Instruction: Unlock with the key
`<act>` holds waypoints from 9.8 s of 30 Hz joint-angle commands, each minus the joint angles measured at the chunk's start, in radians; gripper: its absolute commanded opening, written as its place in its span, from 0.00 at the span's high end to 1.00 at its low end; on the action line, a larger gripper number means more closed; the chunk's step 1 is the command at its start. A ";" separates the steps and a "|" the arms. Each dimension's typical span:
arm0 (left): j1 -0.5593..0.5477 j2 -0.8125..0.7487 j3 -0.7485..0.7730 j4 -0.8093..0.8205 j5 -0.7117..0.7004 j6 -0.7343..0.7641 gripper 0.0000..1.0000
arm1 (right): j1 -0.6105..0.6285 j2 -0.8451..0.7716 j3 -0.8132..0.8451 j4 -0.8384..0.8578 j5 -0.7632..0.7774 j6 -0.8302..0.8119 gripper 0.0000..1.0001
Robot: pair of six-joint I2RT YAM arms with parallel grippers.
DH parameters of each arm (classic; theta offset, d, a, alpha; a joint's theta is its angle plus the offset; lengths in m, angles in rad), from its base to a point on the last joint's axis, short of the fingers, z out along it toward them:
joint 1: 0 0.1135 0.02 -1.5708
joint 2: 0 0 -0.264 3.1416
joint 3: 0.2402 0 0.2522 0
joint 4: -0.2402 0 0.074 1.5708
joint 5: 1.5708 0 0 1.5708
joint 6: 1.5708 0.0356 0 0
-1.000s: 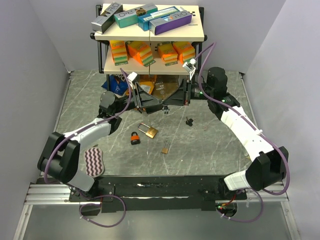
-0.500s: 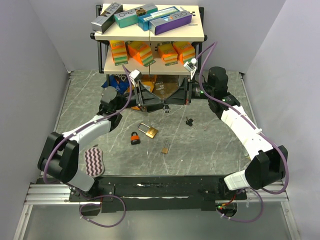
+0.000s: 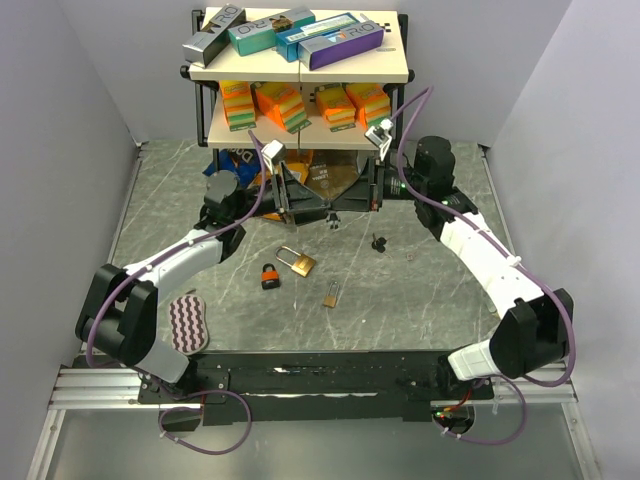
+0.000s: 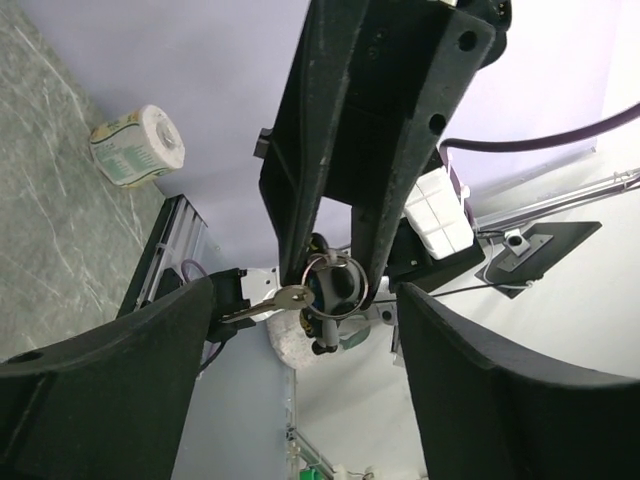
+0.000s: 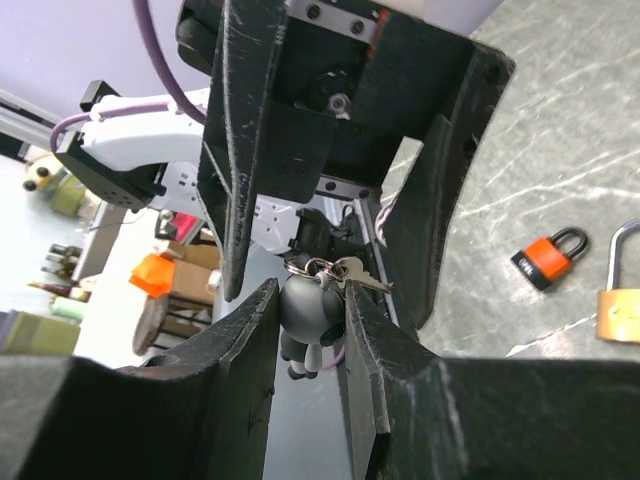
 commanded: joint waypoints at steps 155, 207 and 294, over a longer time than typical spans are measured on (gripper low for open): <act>-0.044 -0.189 0.167 -0.727 -0.153 0.593 0.23 | 0.097 -0.137 -0.047 -0.075 0.187 -0.177 1.00; 0.011 -0.152 0.370 -1.167 0.184 0.863 0.99 | 0.066 -0.002 0.277 -0.672 -0.055 -0.523 0.56; -0.152 -0.007 0.310 -1.198 -0.724 0.858 0.24 | -0.026 -0.351 -0.199 -0.309 0.549 -0.221 1.00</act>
